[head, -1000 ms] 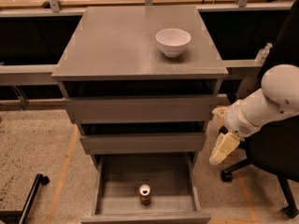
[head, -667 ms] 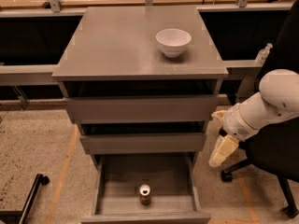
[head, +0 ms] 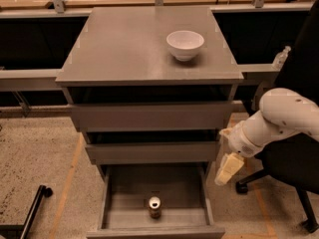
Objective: Pick orange can from bottom drawer and place on counter
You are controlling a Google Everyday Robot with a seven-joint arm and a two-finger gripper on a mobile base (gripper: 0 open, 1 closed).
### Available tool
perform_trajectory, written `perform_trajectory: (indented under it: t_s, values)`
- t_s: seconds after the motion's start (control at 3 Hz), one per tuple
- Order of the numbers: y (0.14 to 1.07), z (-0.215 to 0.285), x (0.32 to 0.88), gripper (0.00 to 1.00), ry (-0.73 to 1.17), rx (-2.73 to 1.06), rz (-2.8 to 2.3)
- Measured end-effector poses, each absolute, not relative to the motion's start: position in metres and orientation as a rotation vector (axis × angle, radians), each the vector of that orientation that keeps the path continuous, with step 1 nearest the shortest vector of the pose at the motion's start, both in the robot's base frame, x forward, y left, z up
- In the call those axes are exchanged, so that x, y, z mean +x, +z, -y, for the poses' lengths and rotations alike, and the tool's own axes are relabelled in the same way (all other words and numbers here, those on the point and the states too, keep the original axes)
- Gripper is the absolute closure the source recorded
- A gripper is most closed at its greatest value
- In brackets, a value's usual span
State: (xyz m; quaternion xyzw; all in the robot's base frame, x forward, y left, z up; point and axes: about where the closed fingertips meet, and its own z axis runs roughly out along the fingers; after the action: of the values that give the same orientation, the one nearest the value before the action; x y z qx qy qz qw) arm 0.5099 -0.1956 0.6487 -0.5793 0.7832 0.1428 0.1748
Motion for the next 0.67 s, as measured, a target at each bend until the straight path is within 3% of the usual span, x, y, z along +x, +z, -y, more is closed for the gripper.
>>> perform_trajectory:
  t_s: [0.67]
  values:
    - [0.558, 0.171, 0.527, 0.0, 0.449, -1.616, -2.212]
